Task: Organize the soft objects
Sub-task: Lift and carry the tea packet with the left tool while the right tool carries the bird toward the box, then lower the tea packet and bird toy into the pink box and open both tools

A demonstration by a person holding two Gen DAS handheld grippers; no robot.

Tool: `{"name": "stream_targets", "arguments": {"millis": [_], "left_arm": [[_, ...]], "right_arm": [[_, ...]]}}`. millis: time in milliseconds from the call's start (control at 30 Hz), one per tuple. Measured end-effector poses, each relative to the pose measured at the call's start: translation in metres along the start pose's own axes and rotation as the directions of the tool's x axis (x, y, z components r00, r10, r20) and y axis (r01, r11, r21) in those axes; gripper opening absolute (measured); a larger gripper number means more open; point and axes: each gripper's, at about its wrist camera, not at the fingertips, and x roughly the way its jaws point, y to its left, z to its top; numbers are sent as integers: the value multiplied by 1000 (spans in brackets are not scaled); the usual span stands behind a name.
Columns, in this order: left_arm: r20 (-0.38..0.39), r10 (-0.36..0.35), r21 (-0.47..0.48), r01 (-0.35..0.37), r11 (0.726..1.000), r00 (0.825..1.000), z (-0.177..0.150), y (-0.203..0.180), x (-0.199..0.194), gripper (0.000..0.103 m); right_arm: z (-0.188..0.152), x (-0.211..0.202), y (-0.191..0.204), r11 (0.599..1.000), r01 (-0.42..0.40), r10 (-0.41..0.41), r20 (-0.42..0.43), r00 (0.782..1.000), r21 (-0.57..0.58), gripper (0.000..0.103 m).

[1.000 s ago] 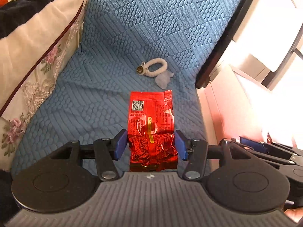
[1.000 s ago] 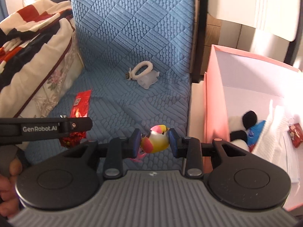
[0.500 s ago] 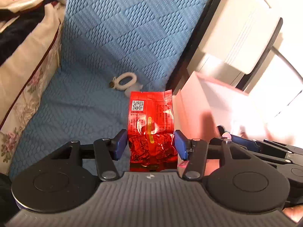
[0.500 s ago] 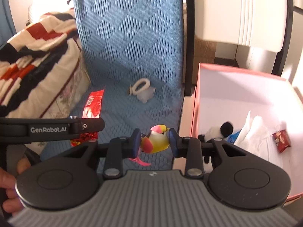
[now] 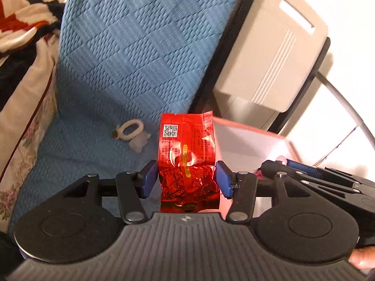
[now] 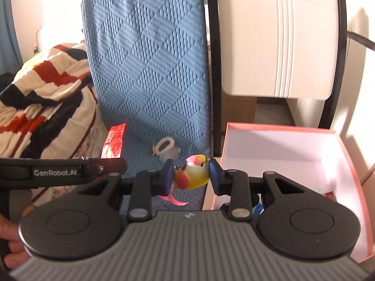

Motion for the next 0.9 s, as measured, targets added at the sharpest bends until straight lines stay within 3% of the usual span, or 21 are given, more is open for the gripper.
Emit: {"name": "stream_targets", "arguments": {"millis": [500,900], "left_arm": [[54,-79,35,78,996,995,37,-70,-7,60],[-19,-98,81,99,992,995,13,-112,35,60]], "right_arm": [[30,-38,-46,999,32,-32,80,996,-4,35],[9,-32,-103,994,92,-94,33,995,58,36]]}}
